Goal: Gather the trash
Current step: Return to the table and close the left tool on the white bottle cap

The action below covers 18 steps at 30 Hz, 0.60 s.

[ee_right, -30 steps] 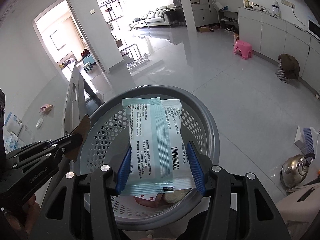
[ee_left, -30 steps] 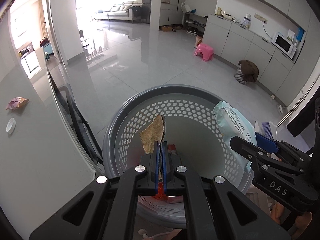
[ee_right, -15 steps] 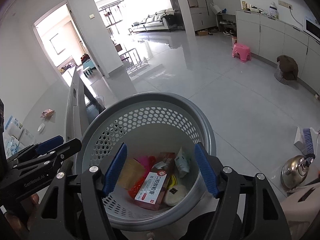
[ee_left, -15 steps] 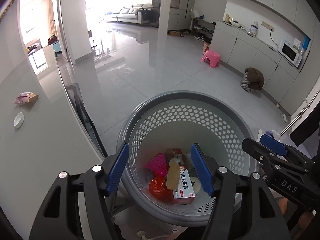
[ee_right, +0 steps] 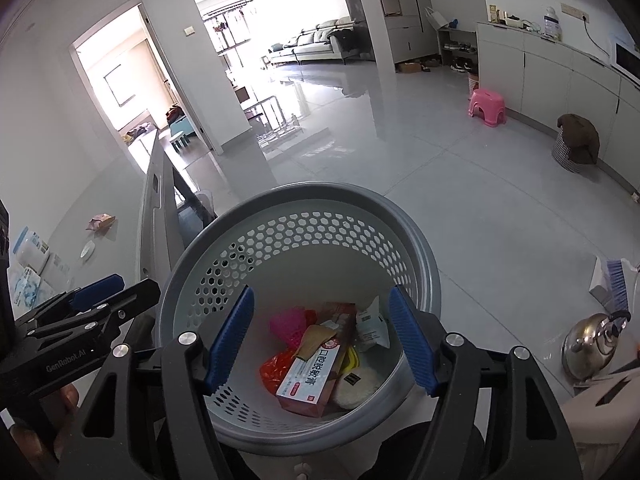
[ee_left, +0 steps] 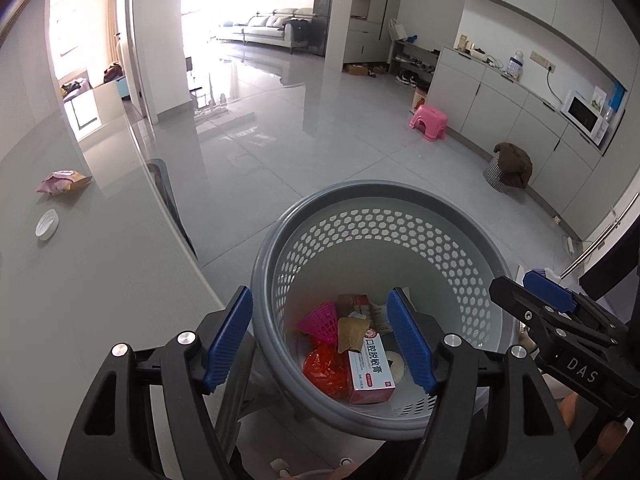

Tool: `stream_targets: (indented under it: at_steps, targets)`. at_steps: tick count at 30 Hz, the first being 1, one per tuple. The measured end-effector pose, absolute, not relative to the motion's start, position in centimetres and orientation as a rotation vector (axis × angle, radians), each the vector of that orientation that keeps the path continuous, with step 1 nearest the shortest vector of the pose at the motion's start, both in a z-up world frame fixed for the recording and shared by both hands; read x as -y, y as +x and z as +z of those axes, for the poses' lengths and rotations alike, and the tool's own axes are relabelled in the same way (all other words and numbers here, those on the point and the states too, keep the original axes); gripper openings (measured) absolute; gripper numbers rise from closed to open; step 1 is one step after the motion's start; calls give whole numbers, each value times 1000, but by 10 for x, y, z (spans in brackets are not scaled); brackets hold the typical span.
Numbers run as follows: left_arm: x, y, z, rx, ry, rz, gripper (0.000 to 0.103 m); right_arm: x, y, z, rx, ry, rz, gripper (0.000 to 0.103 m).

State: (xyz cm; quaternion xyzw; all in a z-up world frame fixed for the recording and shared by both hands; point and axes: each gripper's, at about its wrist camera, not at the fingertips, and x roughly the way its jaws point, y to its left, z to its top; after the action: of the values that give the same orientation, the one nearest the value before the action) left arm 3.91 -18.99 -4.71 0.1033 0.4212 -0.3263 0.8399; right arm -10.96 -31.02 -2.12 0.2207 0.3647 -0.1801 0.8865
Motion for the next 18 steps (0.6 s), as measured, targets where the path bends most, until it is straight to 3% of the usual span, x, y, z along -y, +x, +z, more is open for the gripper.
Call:
stream_targets:
  at_steps: [16,18]
  targets:
    - [93,103,-27,-811,163,-411,81,272,-68,-5,-744,411,-239,70]
    - [73,118,-24,-791,154,-349,86,266,-58,-2,-741,404,-217,73]
